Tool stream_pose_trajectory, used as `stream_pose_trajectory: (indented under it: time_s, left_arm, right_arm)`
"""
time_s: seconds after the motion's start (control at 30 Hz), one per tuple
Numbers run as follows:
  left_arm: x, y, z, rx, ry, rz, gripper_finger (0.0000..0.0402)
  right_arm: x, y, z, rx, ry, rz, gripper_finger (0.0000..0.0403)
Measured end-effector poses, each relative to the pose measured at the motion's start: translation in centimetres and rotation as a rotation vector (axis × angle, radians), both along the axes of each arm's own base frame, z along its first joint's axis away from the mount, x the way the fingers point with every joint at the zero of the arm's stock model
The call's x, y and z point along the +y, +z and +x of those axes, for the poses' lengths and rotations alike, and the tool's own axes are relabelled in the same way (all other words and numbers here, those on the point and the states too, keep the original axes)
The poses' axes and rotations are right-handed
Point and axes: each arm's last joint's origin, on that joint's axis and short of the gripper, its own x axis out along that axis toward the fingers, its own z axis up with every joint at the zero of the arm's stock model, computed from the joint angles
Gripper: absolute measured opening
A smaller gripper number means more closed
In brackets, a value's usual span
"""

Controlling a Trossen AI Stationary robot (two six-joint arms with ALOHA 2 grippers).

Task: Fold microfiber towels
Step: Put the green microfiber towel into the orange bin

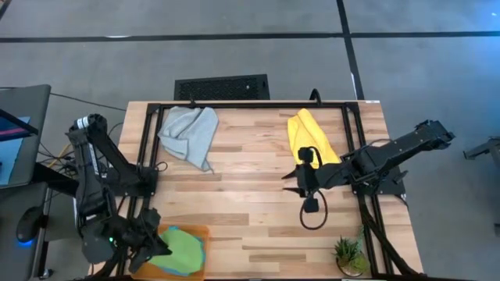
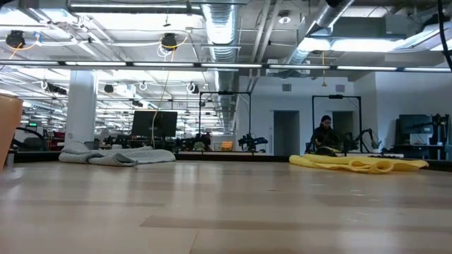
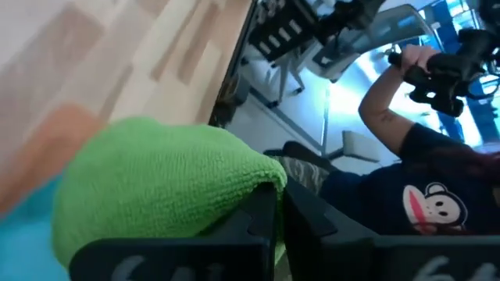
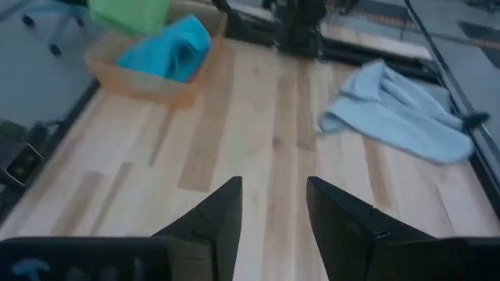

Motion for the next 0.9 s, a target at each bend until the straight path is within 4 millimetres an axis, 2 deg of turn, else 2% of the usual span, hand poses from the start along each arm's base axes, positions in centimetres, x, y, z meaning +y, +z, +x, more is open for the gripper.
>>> stream_pose_trajectory:
  time_s: [0.37, 0.7, 0.9]
  left_arm:
    - [-2.6, -1.2, -0.7, 0.145, 0.040, -0.209, 0.0000]
    - [-1.6, -2.9, -1.4, 0.366, 0.159, -0.202, 0.0000]
    - [-1.4, -2.9, -1.1, 0.347, 0.146, -0.165, 0.0000]
  right_arm:
    - [0.1, 0.4, 0.3, -0.044, 0.054, -0.015, 0.0168]
    - [0.2, 0.4, 0.2, -0.040, 0.056, -0.017, 0.0168]
    - [0.2, 0.4, 0.2, -0.038, 0.067, -0.035, 0.0168]
